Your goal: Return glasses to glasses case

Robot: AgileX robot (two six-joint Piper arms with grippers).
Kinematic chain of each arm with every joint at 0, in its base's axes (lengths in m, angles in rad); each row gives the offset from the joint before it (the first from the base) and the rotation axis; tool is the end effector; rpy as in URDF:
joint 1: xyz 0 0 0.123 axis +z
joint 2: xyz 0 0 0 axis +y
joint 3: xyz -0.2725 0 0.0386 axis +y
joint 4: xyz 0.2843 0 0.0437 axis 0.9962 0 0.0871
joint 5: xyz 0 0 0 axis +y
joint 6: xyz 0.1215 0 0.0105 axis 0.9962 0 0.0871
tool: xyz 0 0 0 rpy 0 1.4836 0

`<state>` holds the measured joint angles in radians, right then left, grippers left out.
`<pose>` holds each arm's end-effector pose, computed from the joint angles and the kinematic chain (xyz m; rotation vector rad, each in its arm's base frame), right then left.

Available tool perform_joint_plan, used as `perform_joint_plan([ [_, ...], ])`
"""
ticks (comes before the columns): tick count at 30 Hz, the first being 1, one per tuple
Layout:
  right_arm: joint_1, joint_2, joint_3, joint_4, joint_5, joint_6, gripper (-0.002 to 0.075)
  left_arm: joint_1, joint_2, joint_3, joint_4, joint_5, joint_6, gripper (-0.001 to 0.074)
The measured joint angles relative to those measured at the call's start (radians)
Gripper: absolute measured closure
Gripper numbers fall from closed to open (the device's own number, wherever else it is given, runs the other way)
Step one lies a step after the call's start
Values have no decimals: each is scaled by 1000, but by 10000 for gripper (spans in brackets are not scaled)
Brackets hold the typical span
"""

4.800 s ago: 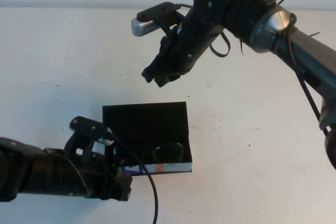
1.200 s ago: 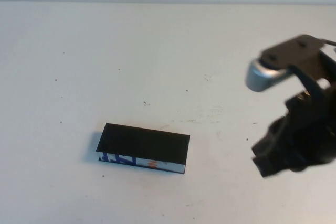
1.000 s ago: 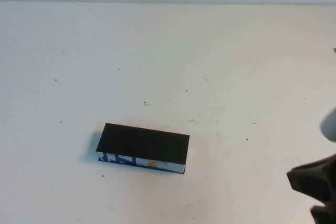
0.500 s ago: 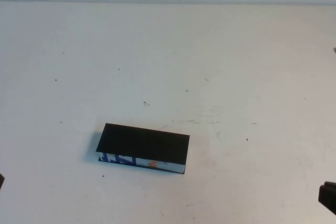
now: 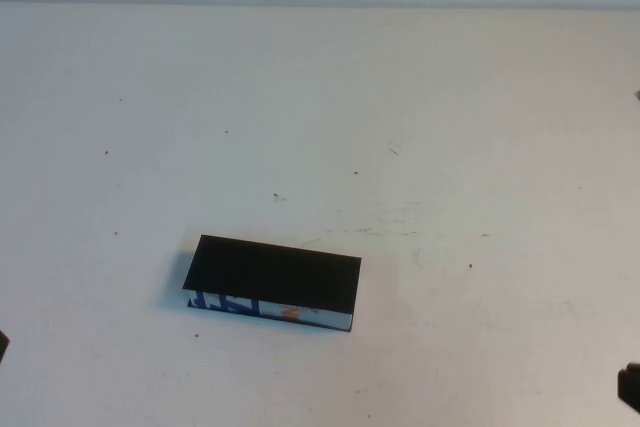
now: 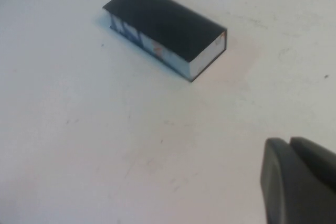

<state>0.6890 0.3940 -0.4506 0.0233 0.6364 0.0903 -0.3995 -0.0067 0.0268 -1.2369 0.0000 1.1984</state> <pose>0.1162 0.0979 0.2652 -0.6094 2.0119 0.5020 0.1234 -0.0522 0.2059 0.2718 1.4892 -0.3517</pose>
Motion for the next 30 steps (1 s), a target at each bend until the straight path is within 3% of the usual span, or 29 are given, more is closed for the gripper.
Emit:
perform_joint_plan([
  [3,-36,-4,27,-113,-96,92,737,0,0,0,0,0,0,736],
  [11,-507,-127,305,-110,-491,145,737,0,0,0,0,0,0,736],
  [14,-616,-229,402,-98,-573,147,737,0,0,0,0,0,0,736],
  [20,-665,-392,476,-97,-522,147,737,0,0,0,0,0,0,736],
  [26,-665,-401,478,-97,-313,124,737,0,0,0,0,0,0,736],
  [30,-665,-401,478,-91,-296,98,737,0,0,0,0,0,0,736],
])
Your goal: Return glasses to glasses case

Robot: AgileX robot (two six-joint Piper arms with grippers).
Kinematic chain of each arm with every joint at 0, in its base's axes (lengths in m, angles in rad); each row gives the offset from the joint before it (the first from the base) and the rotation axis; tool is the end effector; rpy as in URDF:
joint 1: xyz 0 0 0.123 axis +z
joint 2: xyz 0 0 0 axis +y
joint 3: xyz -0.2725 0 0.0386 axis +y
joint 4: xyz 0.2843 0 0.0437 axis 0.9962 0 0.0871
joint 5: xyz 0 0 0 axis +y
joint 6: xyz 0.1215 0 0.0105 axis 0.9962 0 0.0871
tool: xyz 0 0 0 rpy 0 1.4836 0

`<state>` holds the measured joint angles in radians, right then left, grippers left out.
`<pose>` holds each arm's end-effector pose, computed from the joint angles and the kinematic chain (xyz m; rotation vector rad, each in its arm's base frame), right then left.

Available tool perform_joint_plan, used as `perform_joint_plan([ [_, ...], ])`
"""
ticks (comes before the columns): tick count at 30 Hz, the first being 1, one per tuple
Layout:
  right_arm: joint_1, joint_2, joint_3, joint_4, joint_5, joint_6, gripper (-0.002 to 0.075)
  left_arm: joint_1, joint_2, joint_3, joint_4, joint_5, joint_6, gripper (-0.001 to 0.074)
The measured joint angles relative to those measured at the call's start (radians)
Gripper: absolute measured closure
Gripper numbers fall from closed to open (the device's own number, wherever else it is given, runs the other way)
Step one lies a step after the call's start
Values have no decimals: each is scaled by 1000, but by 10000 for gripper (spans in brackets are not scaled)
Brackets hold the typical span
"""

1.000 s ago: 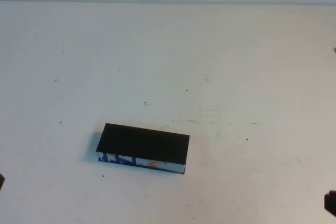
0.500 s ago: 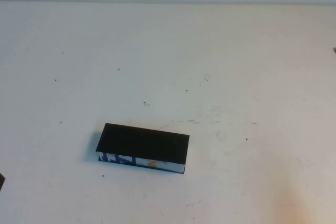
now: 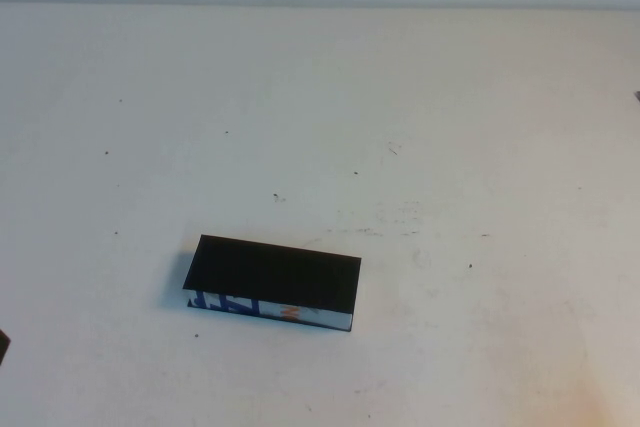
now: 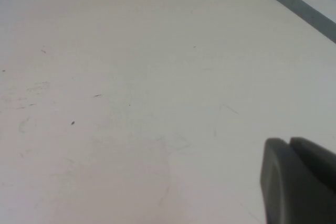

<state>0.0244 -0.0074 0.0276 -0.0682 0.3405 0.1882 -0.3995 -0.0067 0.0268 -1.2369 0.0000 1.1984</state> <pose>0.1298 0.0004 0.1646 0.1076 1.8412 0.0827 0.1234 -0.0522 0.2059 0.2718 1.4892 -0.3517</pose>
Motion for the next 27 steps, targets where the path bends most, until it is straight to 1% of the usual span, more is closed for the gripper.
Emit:
perform_joint_plan([
  [20,0,0,0,5,4,-16,737,0,0,0,0,0,0,736],
  [22,0,0,0,5,4,-18,737,0,0,0,-3,-30,0,736],
  [25,0,0,0,5,4,-18,737,0,0,0,-7,-137,-12,736],
  [26,0,0,0,5,4,-18,737,6,0,0,34,-166,-32,736],
  [27,0,0,0,5,4,-20,737,19,0,0,117,-180,-77,736],
])
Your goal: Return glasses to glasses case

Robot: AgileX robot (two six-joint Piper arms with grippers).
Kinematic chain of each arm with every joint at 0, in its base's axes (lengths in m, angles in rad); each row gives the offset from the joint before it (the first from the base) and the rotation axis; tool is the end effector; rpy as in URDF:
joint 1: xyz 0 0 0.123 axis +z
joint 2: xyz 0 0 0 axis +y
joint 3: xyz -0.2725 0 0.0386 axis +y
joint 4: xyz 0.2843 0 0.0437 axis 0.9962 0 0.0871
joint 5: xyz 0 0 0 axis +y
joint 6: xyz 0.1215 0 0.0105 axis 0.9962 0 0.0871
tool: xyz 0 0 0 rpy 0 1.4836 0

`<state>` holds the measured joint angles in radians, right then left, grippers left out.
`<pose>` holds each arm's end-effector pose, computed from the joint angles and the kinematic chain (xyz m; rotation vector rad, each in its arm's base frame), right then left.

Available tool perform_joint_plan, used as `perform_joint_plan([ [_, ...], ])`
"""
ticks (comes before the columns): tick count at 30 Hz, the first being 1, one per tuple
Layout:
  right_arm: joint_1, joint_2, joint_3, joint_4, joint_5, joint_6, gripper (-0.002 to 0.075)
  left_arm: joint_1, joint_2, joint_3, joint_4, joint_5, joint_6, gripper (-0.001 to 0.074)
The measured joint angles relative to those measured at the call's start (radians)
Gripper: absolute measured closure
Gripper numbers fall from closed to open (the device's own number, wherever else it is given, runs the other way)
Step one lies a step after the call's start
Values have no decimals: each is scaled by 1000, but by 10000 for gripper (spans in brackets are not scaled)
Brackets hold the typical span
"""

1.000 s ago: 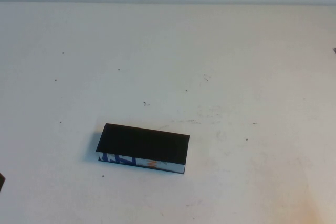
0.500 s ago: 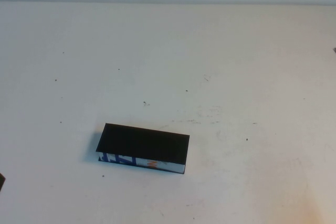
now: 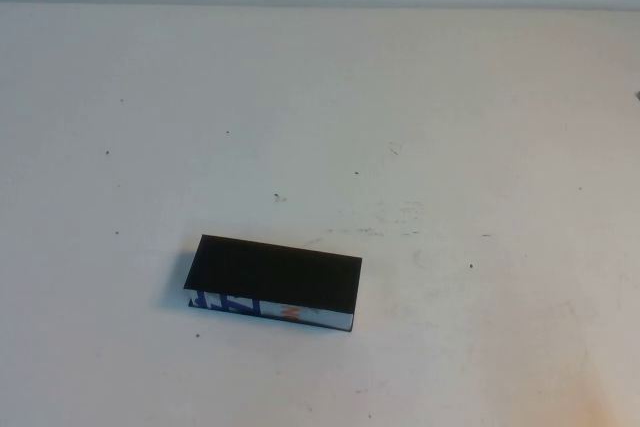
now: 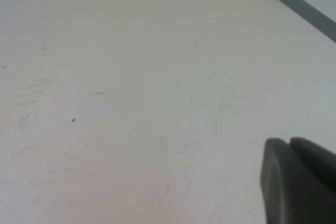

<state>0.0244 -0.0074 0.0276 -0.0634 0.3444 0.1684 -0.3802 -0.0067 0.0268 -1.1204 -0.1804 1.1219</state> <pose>0.1296 0.0005 0.1641 0.0928 1.8458 0.0731 0.1293 -0.0306 0.2152 0.1429 1.4220 -0.1913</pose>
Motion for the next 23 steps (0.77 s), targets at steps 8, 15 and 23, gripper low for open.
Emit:
perform_joint_plan([
  [8,0,0,0,2,0,0,737,263,-2,0,930,228,-832,736],
  [15,0,-2,0,4,0,0,737,351,-4,0,1095,530,-966,736],
  [23,0,-2,0,4,0,0,737,351,-4,0,1109,543,-971,736],
])
